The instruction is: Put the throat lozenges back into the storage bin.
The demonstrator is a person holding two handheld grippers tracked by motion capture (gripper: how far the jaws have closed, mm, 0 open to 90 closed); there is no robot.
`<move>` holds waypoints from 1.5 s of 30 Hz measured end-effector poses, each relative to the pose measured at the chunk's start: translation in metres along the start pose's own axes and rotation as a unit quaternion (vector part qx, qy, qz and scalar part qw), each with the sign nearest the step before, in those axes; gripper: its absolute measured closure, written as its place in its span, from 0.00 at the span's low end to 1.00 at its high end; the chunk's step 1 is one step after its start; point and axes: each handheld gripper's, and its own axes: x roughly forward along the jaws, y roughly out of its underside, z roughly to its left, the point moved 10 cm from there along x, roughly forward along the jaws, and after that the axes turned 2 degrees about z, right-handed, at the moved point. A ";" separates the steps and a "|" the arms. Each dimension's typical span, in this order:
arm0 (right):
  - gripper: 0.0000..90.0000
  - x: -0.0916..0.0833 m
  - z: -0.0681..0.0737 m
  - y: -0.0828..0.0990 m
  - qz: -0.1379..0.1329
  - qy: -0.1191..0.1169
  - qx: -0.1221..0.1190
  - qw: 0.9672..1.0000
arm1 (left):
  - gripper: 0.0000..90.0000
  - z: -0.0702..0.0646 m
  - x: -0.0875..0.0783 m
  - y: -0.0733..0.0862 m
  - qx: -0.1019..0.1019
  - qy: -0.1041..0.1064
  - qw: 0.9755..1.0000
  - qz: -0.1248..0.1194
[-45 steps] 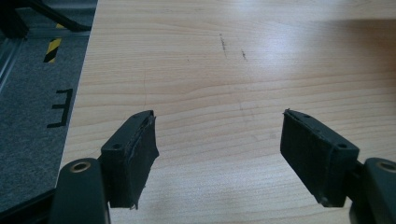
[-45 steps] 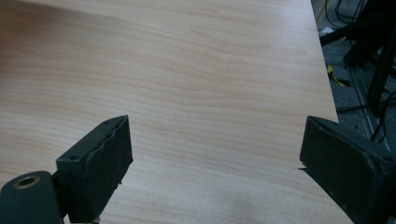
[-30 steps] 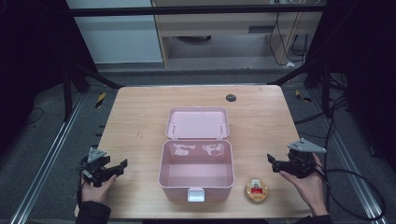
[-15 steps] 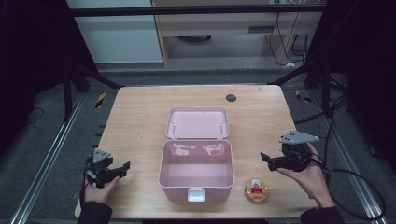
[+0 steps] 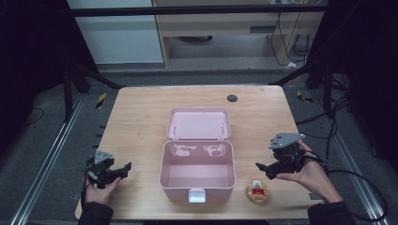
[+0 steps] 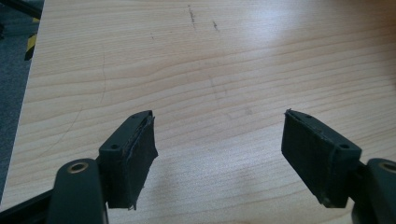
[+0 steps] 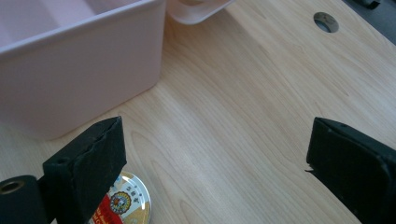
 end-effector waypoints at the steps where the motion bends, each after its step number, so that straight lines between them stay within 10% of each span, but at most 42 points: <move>1: 0.06 0.000 0.002 0.000 0.002 -0.004 -0.003 1.000 | 0.28 0.000 0.000 0.000 0.001 0.000 1.000 0.000; 23: 0.05 0.009 0.034 0.009 0.078 -0.086 -0.092 0.989 | 0.28 -0.003 0.003 0.002 0.010 0.001 1.000 0.009; 45: 0.05 0.025 0.054 0.034 0.137 -0.113 -0.121 0.977 | 0.28 -0.005 0.005 0.002 0.017 0.004 1.000 0.012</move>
